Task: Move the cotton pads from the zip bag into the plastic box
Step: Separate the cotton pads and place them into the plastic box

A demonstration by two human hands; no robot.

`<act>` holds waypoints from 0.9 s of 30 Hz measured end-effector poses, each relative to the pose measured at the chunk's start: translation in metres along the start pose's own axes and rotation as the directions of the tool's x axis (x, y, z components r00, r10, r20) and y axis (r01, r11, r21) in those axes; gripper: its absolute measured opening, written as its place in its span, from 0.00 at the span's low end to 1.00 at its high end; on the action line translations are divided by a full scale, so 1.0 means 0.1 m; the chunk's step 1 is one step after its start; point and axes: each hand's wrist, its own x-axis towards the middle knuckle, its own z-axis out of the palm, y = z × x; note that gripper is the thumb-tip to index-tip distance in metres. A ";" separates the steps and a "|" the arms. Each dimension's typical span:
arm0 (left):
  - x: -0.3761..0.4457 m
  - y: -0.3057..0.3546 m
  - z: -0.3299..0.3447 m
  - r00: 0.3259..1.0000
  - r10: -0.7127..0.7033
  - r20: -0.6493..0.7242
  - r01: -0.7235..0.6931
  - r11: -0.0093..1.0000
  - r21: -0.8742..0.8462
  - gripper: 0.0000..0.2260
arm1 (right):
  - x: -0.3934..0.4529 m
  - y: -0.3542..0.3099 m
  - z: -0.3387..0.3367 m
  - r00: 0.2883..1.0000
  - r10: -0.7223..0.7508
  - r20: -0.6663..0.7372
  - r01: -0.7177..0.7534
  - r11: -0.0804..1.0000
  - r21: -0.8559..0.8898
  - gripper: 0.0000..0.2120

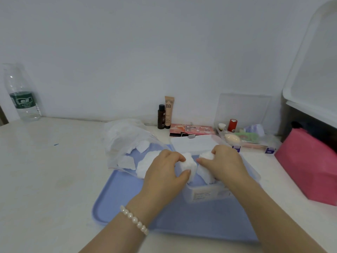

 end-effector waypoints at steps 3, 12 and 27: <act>0.00 0.01 -0.02 0.997 -0.075 0.030 0.075 0.997 0.015 0.15 | -0.01 -0.03 -0.09 0.982 0.016 0.190 -0.060 0.972 0.229 0.13; 0.00 0.05 -0.03 0.979 -0.149 0.142 0.157 0.986 -0.050 0.24 | 0.02 -0.05 -0.03 0.973 0.029 0.229 -0.097 0.952 0.290 0.16; 0.01 0.05 -0.05 0.955 -0.206 0.211 0.222 0.973 -0.056 0.22 | 0.01 0.05 -0.12 0.955 -0.038 0.293 0.007 0.994 0.105 0.25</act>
